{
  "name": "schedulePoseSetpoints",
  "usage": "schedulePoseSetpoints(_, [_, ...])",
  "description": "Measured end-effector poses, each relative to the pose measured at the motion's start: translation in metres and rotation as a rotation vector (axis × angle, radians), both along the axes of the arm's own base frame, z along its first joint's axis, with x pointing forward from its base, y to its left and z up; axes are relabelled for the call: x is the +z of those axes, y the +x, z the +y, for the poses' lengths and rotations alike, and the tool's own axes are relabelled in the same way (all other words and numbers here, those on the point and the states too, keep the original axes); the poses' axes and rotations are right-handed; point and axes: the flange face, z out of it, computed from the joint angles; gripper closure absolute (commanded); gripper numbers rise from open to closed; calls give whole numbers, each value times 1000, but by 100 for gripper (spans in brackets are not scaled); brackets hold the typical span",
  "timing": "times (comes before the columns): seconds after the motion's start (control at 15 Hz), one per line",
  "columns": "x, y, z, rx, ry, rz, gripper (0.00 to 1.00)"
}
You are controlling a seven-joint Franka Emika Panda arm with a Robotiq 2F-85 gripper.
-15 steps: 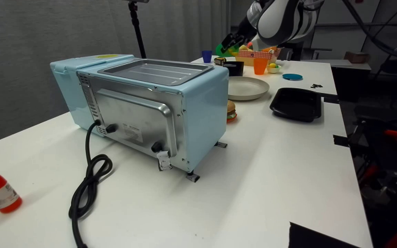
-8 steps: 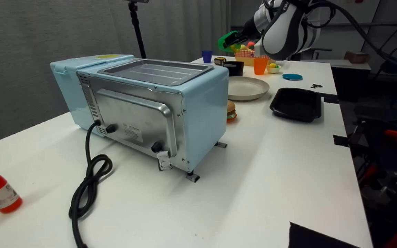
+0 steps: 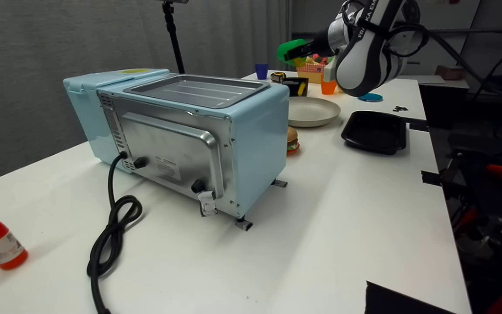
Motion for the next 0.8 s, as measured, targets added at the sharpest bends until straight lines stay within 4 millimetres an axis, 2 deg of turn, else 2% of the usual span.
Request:
schedulePoseSetpoints(0.33, [-3, -1, 1, 2, -11, -26, 47])
schedulePoseSetpoints(0.8, [2, 4, -3, -4, -7, -50, 47])
